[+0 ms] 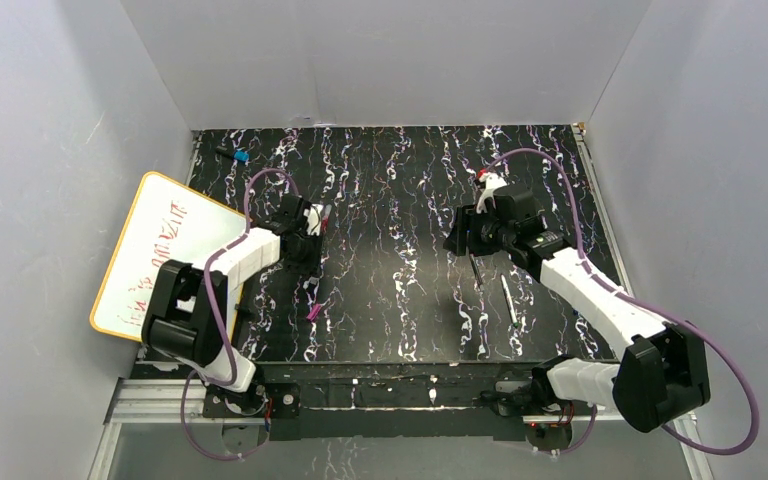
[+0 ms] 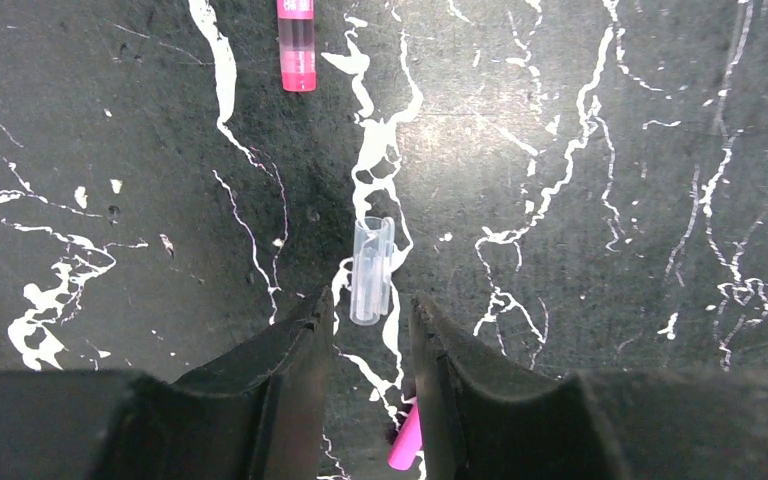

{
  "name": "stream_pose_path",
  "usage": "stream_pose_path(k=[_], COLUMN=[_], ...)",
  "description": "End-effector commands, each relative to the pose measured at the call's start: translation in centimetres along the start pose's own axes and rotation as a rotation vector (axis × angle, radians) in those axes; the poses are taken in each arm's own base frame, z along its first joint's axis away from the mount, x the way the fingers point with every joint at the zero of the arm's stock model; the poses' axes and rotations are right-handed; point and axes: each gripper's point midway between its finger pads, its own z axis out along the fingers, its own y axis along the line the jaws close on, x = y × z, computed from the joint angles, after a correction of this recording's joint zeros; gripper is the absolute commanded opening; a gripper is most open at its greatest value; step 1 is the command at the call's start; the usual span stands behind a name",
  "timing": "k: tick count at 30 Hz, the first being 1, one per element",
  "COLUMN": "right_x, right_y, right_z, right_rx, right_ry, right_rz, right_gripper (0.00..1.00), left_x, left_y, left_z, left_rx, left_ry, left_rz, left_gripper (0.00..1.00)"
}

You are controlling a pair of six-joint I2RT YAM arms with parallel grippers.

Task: Insert the pens into the pen caps

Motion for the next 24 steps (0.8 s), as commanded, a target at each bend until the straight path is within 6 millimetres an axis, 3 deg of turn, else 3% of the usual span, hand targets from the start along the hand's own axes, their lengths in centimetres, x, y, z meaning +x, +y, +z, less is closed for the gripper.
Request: stream_pose_path(k=[1, 10, 14, 16, 20, 24], right_x=[-1.6, -2.0, -2.2, -2.3, -2.7, -2.9], right_y=[1.2, 1.8, 1.9, 1.8, 1.7, 1.6], right_z=[-1.1, -1.7, -2.1, -2.4, -3.2, -3.9], right_rx=[-0.073, -0.111, -0.112, -0.108, -0.093, -0.078], right_ry=[-0.075, -0.096, -0.11, -0.118, -0.14, -0.162], right_rz=[-0.021, -0.017, -0.016, -0.017, -0.016, -0.017], right_gripper=[0.63, 0.63, 0.63, 0.63, 0.63, 0.63], left_x=[-0.4, -0.2, -0.5, -0.7, -1.6, -2.0], left_y=[0.5, 1.2, 1.0, 0.6, -1.0, -5.1], left_z=[0.1, 1.5, 2.1, 2.3, 2.6, 3.0], left_rx=[-0.025, -0.061, -0.054, -0.034, 0.011, 0.061], left_ry=[0.014, 0.051, 0.065, 0.067, 0.055, 0.044], left_rz=[0.024, 0.024, 0.029, 0.03, 0.042, 0.088], left_gripper=[0.31, 0.28, 0.15, 0.03, 0.0, 0.0])
